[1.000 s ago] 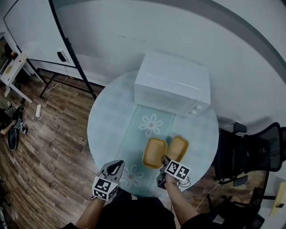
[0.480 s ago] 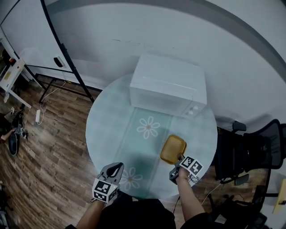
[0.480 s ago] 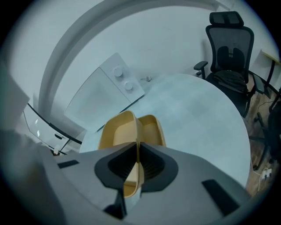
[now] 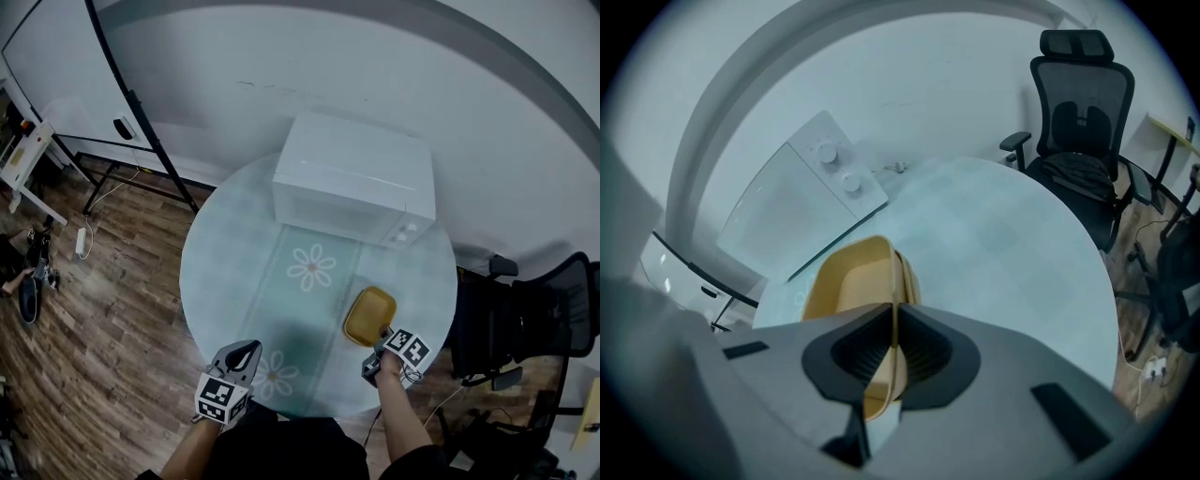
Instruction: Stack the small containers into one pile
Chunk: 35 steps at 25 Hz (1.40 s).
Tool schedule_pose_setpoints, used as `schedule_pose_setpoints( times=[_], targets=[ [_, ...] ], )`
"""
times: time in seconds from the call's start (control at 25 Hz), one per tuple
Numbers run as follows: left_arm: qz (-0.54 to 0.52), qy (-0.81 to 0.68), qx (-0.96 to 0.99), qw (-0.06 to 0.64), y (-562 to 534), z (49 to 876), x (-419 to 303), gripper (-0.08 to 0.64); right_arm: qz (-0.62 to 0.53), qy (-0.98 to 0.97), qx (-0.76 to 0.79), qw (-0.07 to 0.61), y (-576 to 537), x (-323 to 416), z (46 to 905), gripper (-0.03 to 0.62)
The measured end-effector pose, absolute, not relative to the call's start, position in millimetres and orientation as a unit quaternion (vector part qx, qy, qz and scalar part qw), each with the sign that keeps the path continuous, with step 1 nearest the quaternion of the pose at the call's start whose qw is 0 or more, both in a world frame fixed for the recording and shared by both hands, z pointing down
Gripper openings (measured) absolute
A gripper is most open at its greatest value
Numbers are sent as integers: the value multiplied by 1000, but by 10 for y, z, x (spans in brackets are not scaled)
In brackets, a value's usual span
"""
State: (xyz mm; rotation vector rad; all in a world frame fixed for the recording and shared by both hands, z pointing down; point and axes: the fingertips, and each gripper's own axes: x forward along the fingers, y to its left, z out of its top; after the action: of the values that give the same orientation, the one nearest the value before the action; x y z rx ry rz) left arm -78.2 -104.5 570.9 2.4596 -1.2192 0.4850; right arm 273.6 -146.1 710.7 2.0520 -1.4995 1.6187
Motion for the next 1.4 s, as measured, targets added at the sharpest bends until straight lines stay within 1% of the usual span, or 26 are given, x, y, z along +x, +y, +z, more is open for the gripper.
schedule_pose_setpoints(
  times=[0.44, 0.92, 1.08, 1.4],
  targets=[
    [180, -429, 867, 179, -1005, 5742, -797, 17, 537, -495, 676, 92, -1466, 2720, 7307, 40],
    [178, -426, 868, 181, -1049, 5744, -742, 17, 512, -525, 672, 101, -1530, 2762, 7217, 43],
    [181, -427, 867, 182, -1037, 5768, -746, 17, 536, -523, 656, 94, -1558, 2797, 7331, 97],
    [182, -436, 862, 185, -1046, 5763, -787, 17, 569, -516, 633, 98, -1489, 2736, 7542, 103]
  ],
)
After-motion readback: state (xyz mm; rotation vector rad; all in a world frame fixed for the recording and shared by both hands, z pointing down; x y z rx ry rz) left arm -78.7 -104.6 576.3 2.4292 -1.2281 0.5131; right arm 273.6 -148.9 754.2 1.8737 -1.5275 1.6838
